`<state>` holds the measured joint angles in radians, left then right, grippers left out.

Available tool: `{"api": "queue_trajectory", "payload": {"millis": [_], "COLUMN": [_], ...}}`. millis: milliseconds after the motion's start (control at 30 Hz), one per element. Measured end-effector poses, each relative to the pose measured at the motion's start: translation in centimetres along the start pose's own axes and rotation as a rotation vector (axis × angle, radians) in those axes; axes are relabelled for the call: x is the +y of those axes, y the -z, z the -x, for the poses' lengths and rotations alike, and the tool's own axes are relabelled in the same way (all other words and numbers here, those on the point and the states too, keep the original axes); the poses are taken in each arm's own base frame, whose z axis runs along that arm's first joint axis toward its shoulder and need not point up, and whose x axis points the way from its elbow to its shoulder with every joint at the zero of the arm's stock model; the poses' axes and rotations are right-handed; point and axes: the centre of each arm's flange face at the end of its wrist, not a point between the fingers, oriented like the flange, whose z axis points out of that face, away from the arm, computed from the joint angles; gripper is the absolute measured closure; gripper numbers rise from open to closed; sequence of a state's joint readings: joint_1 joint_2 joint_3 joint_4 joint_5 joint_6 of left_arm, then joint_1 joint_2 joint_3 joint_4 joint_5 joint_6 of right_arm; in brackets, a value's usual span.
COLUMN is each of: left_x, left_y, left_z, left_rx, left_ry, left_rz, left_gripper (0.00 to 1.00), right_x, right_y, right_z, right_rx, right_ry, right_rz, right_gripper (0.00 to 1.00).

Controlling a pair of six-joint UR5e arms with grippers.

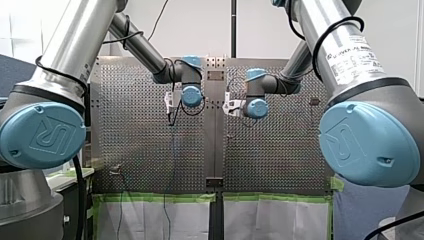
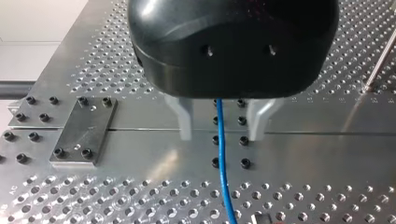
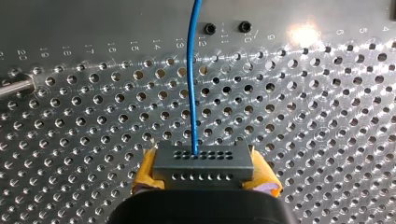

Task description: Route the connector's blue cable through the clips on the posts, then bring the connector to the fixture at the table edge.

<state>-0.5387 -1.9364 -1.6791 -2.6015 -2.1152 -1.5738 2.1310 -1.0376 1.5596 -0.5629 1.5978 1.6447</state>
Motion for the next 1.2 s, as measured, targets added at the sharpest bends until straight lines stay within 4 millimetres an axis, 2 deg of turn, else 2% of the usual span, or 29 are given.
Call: {"api": "queue_trajectory", "payload": {"millis": [267, 367, 467, 500, 1200], "left_x": [-0.02, -0.02, -0.05, -0.07, -0.19], "left_y": [0.03, 0.03, 0.06, 0.07, 0.31], "left_z": [-0.01, -0.01, -0.05, -0.06, -0.17], "left_rx": [0.000, 0.001, 0.004, 0.005, 0.016], "left_ry": [-0.002, -0.003, -0.006, -0.007, -0.033], "left_rz": [0.000, -0.001, -0.006, -0.009, -0.016], "left_gripper": [0.79, 0.85, 0.85, 0.89, 0.89], "right_x": [0.03, 0.04, 0.04, 0.04, 0.06], "right_y": [0.00, 0.00, 0.00, 0.00, 0.00], "right_z": [0.00, -0.01, -0.01, -0.01, 0.03], "right_rx": [-0.001, -0.001, 0.000, -0.001, -0.002], "right_ry": [0.001, 0.001, 0.001, 0.001, 0.001], "right_rz": [0.001, 0.001, 0.001, 0.001, 0.001], "right_gripper": [1.00, 1.00, 1.00, 1.00, 1.00]}}
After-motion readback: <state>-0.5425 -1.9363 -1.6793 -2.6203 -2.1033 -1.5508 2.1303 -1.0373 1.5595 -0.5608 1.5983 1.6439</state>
